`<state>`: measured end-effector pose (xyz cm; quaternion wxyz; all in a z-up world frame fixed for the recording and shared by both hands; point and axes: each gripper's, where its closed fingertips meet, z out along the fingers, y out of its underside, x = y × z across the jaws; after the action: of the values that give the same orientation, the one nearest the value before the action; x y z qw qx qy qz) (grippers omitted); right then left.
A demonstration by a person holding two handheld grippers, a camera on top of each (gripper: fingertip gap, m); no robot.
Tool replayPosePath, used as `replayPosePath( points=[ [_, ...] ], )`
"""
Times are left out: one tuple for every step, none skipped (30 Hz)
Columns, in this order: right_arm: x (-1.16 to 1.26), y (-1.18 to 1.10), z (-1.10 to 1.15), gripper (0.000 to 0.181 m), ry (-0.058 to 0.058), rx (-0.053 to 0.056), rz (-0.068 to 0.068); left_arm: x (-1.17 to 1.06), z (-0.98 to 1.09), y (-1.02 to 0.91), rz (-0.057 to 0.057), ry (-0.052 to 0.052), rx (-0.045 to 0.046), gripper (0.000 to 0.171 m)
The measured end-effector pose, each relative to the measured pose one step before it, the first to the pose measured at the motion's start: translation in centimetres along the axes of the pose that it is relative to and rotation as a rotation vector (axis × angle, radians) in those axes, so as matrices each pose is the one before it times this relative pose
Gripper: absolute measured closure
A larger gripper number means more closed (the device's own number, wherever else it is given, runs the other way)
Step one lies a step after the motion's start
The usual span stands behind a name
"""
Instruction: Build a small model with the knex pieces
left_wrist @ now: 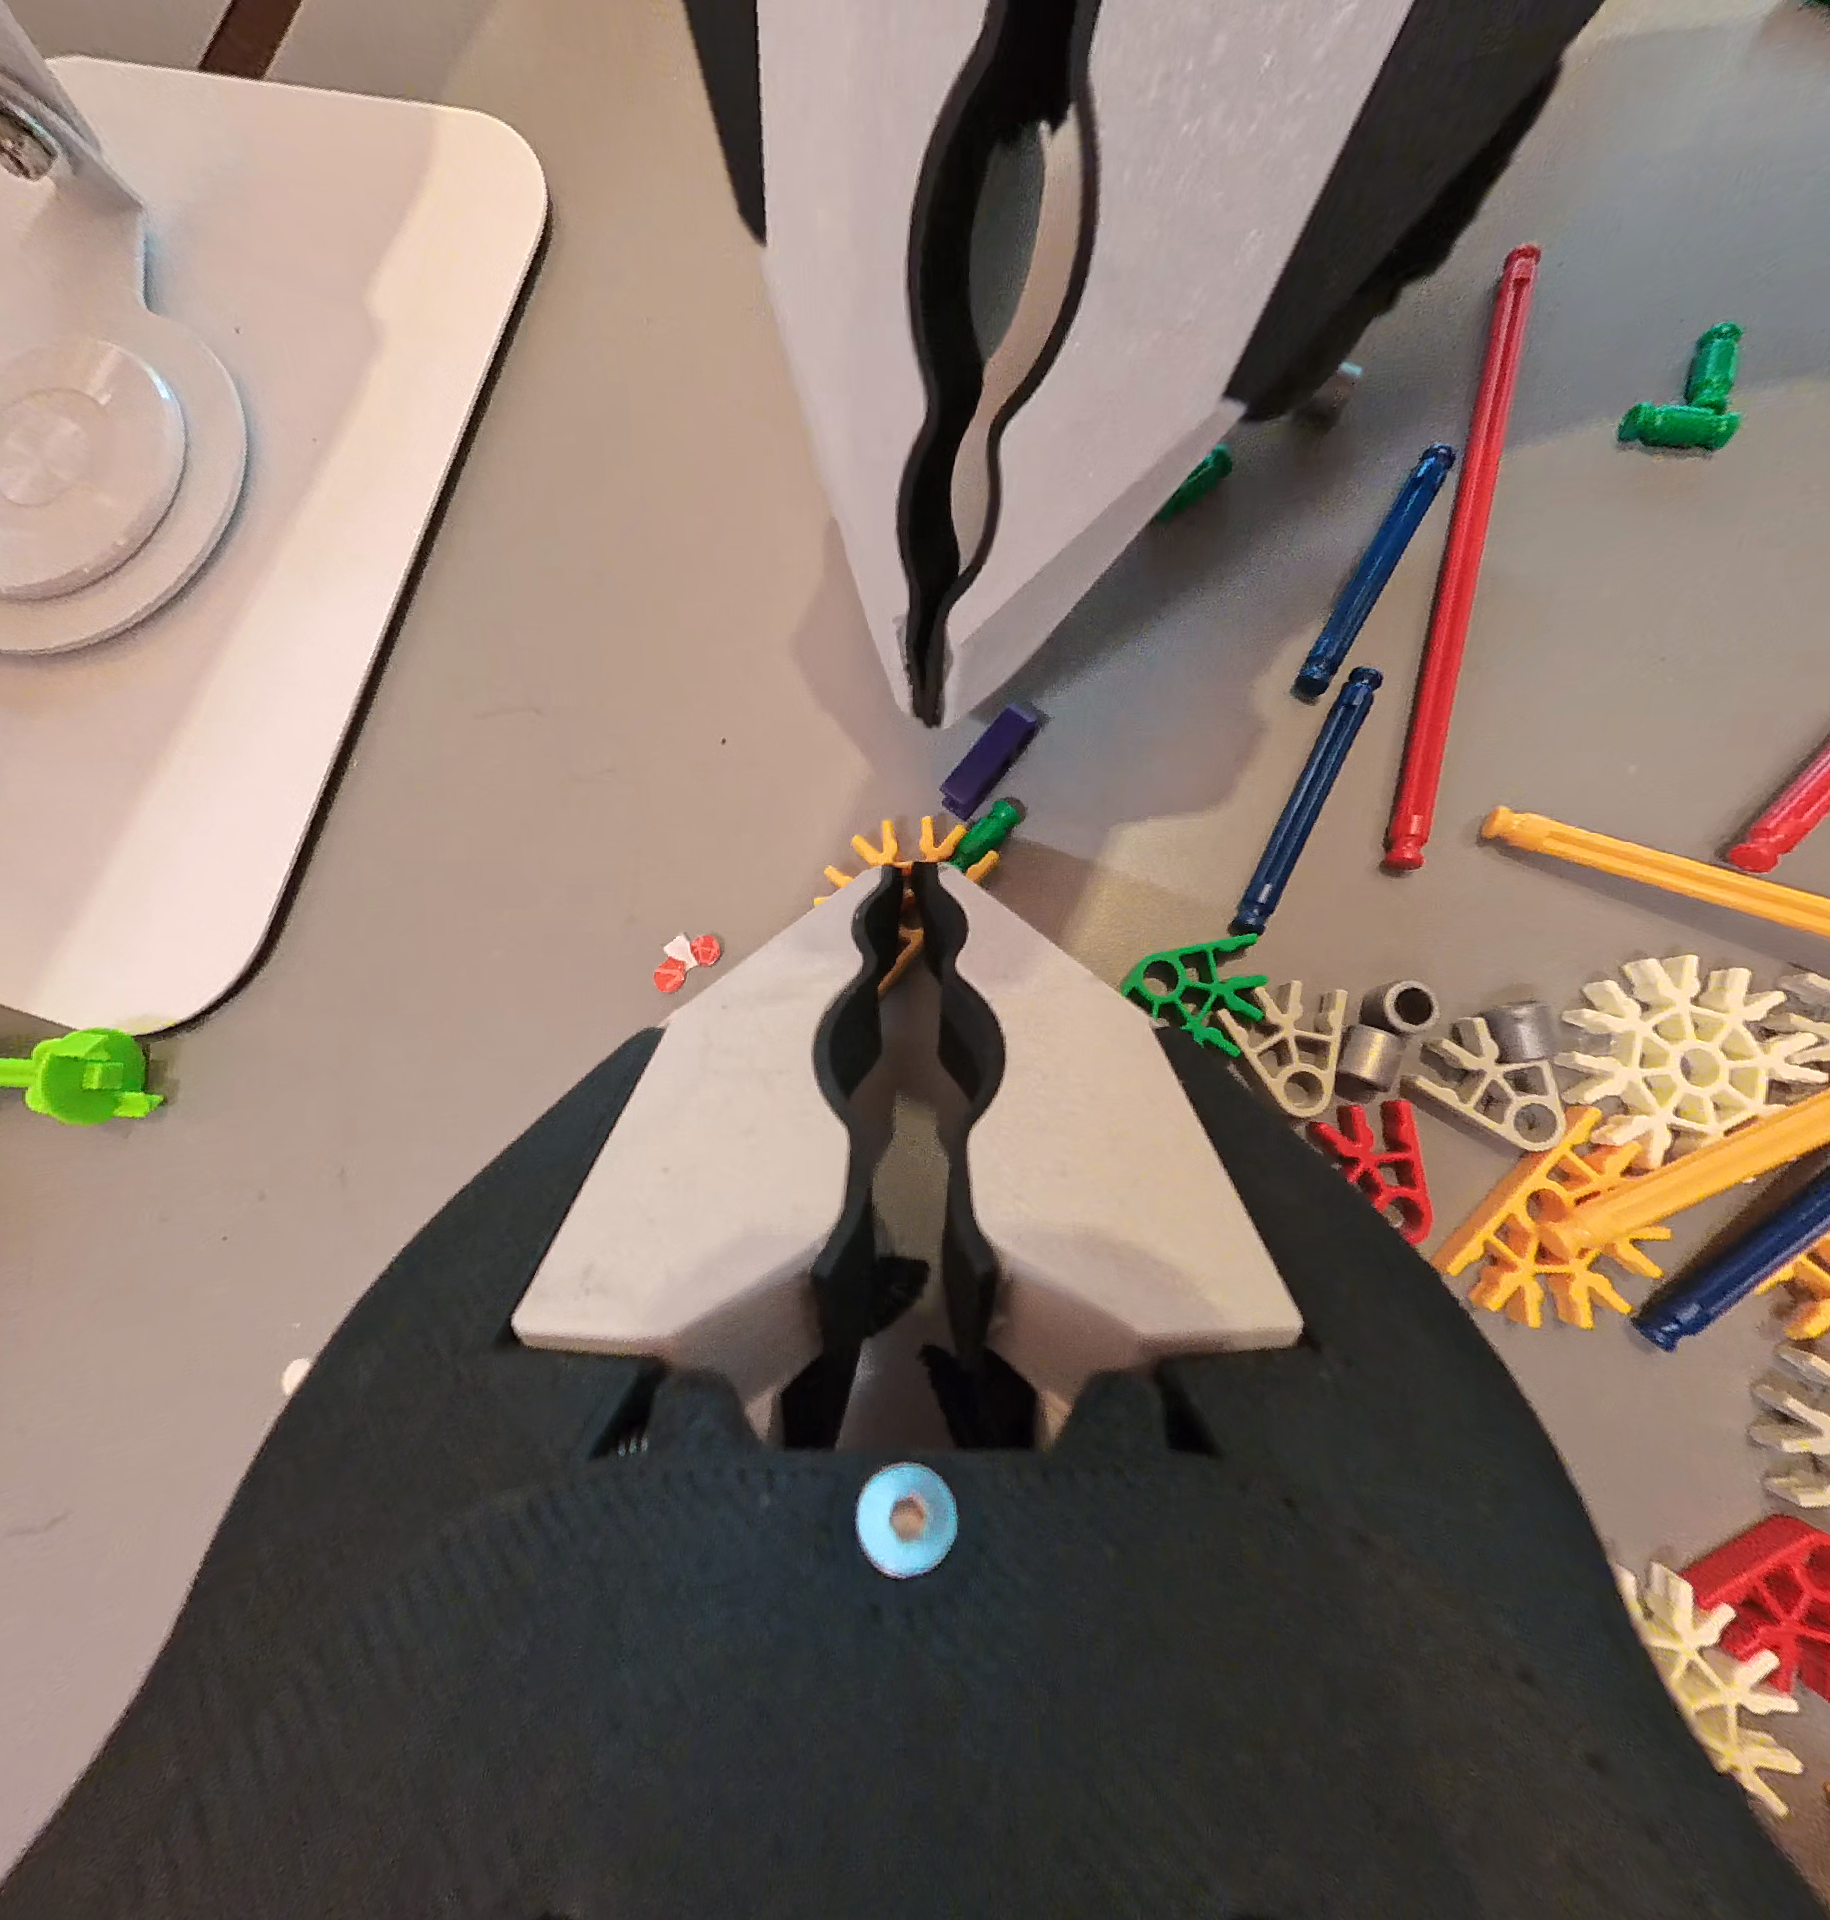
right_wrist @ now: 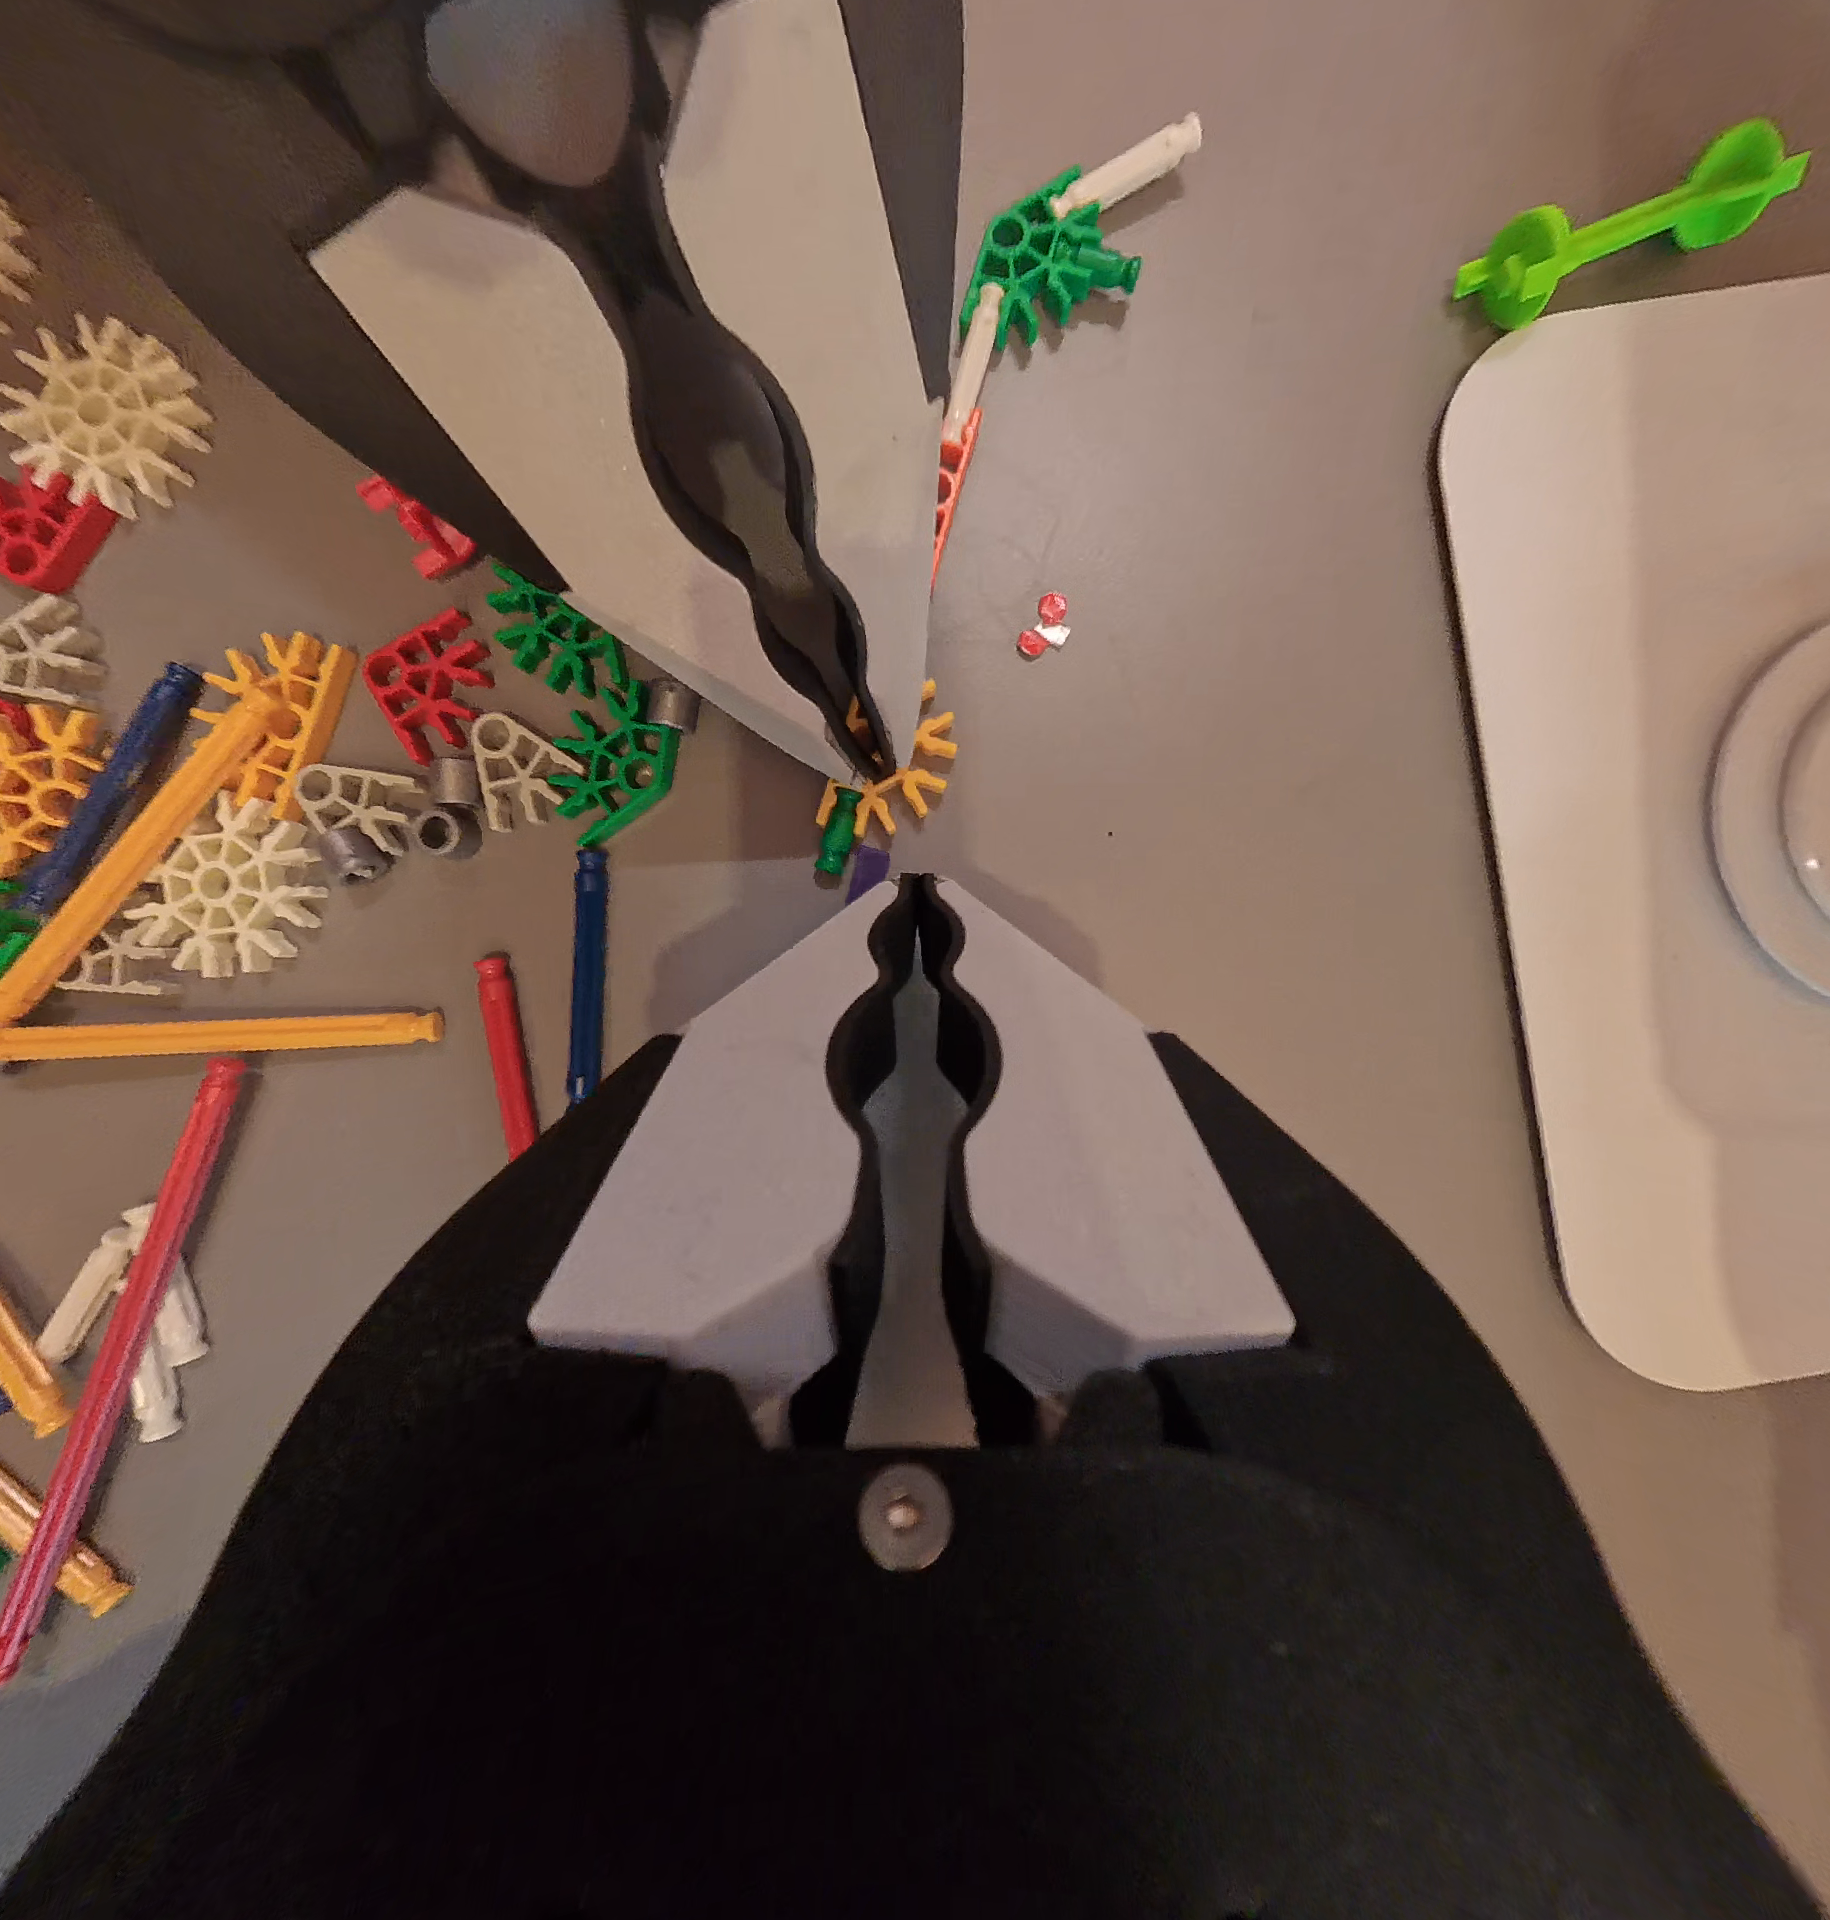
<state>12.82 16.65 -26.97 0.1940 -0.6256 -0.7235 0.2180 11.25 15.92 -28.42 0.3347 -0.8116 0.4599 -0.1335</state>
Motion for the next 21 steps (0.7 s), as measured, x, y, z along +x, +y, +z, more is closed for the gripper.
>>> replayPosePath(
  points=[
    [-0.177,-0.019,-0.127,0.181,-0.0013,0.0022,0.0007,-0.01,0.004,-0.007,0.0026,-0.0017,-0.00278,0.17],
    [-0.082,0.118,-0.008,0.181,0.0056,-0.0055,-0.0006,-0.018,0.015,-0.013,-0.002,-0.0019,-0.00048,0.17],
    [-0.043,0.095,0.06,0.181,0.0046,-0.0016,0.0061,-0.017,0.026,-0.021,-0.0031,-0.0016,0.00145,0.17],
    [-0.105,0.098,0.148,0.18,-0.0017,0.0013,0.011,-0.01,0.019,-0.017,-0.001,-0.0013,0.0017,0.17],
    [-0.111,0.167,0.19,0.175,-0.0007,-0.0005,0.0094,-0.003,-0.001,-0.005,-0.0018,-0.0003,0.00128,0.17],
    [-0.106,0.184,0.213,0.168,0.0002,0.0001,0.0107,0.0,-0.002,0.0,-0.0022,0.0002,0.00066,0.17],
    [-0.141,0.189,0.226,0.16,-0.0024,-0.0016,0.0126,0.007,0.001,0.01,-0.0007,-0.0011,0.00031,0.17],
    [-0.175,0.184,0.213,0.161,0.0002,-0.0033,0.0032,0.003,-0.014,0.011,0.0012,-0.0029,-0.00047,0.17],
    [-0.149,0.168,0.212,0.169,0.0046,-0.0031,-0.0043,0.008,-0.002,-0.002,0.0003,-0.0033,-0.00072,0.17],
    [-0.079,0.067,0.185,0.175,0.0081,0.0004,-0.0004,-0.001,-0.001,-0.003,-0.0024,-0.0018,0.00044,0.17],
    [0.021,-0.065,0.065,0.177,0.0124,0.0063,0.0016,0.01,0.003,0.007,-0.0032,-0.0002,0.00087,0.17],
    [0.03,0.011,-0.01,0.177,0.0123,0.0001,-0.0044,0.006,-0.014,0.012,-0.0025,-0.0002,0.00081,0.17],
    [0.036,-0.062,-0.095,0.177,0.0185,0.0021,-0.0141,-0.002,-0.008,0.006,-0.0014,-0.001,0.00029,0.17],
    [0.016,-0.206,-0.155,0.177,0.0234,0.0096,-0.0167,0.008,-0.003,-0.001,-0.001,-0.0015,0.00013,0.17],
    [0.006,-0.099,-0.128,0.178,0.0287,0.0007,-0.0239,0.009,0.006,0.002,-0.0001,-0.002,0.00023,0.17],
    [0.018,0.134,-0.044,0.178,0.0385,-0.0186,-0.0391,-0.007,-0.006,0.002,0.0001,-0.0016,0.0004,0.17],
    [-0.112,0.157,-0.004,0.177,0.0365,-0.02,-0.0436,0.006,-0.007,0.005,-0.001,-0.0002,0.00037,0.17],
    [-0.118,0.122,0.011,0.177,0.0351,-0.017,-0.04,-0.002,0.004,0.007,-0.0016,-0.0002,0.00093,0.17],
    [-0.074,0.206,0.033,0.177,0.0361,-0.0222,-0.0425,0.011,-0.001,-0.013,-0.0022,-0.0011,0.00189,0.17],
    [-0.029,0.098,-0.002,0.177,0.0339,-0.0154,-0.0366,0.005,0.001,0.001,-0.0025,-0.0013,0.00185,0.17],
    [-0.079,-0.036,-0.029,0.177,0.0233,-0.0079,-0.0202,-0.002,0.0,0.003,-0.0017,-0.0014,0.00169,0.17]
  ],
)
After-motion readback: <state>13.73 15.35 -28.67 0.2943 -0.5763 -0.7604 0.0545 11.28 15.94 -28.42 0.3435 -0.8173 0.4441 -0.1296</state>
